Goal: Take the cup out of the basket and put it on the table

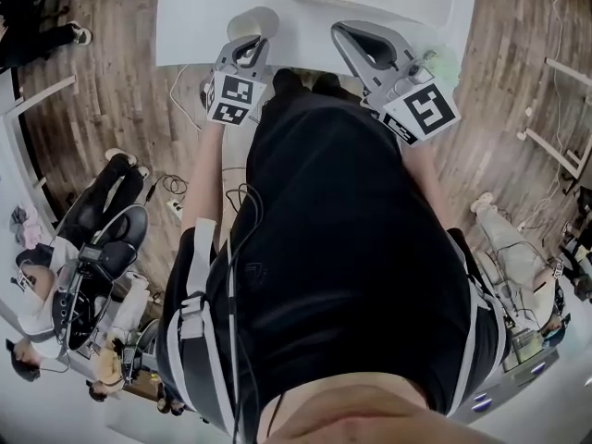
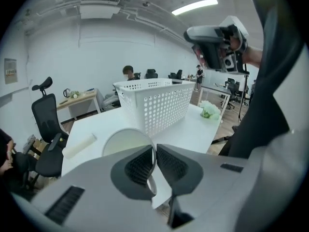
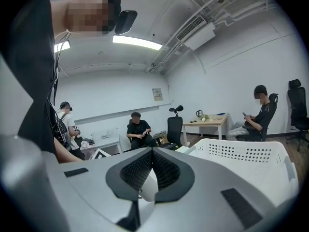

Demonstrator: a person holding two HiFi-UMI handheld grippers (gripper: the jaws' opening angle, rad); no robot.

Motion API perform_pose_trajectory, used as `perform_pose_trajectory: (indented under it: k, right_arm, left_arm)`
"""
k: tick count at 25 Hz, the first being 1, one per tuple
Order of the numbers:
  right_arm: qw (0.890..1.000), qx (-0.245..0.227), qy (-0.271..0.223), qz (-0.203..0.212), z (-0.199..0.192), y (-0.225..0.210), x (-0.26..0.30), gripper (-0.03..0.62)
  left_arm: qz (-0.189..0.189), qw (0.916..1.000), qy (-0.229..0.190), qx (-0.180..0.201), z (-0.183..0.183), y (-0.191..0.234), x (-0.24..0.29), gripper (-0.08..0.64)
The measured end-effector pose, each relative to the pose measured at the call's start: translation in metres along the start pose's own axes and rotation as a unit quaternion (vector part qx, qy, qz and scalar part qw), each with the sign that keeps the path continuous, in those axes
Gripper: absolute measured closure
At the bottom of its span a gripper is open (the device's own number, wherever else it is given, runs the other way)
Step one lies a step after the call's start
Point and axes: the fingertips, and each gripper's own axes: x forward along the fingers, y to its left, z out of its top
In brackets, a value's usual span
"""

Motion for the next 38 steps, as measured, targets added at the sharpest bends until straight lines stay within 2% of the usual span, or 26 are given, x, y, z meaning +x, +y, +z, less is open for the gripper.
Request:
perform_pose_trajectory:
  k: [5,13,17,25,32,34,36,38]
  right_arm:
    - [1.000,0.005,-0.001,-0.012,0.002,-0.008,-0.002,0.574]
    - [1.000,0.008,0.000,-0.023,0.000,-0.008,0.003,0.574]
    - [1.000,0.009,0.001,-0.027,-0.001,-0.012,0.003,0.574]
    - [1.000,0.009,0.000,-0.028,0.000,-0.011,-0.001,0.574]
    - [1.000,0.009,-0.003,-0.029,0.003,-0.008,-0.002,0.574]
    - [1.000,0.009,-0.003,-0.028,0.003,-0.008,-0.002,0.574]
    - [1.000,0.008,-0.004,-0.028,0.002,-0.008,-0.002,0.574]
    - [1.000,0.007,-0.005,-0.028,0.002,-0.007,-0.001,0.574]
  left_arm:
    - [-0.006,0.9970,0.073,0.022,-0.031,0.005,0.022,0.511]
    - [0.031,0.9891,0.130,0.061,-0.054,0.023,0.037,0.510]
    - [0.029,0.9909,0.122,0.049,-0.053,0.026,0.042,0.500]
    - [0.008,0.9948,0.086,0.053,-0.035,0.015,0.040,0.457]
    - [0.004,0.9971,0.067,0.037,-0.026,0.014,0.031,0.457]
    - [0.007,0.9981,0.051,0.032,-0.022,0.014,0.028,0.467]
    - [0.016,0.9992,0.028,0.024,-0.014,0.017,0.022,0.522]
    - [0.021,0.9996,0.012,0.016,-0.005,0.018,0.016,0.538]
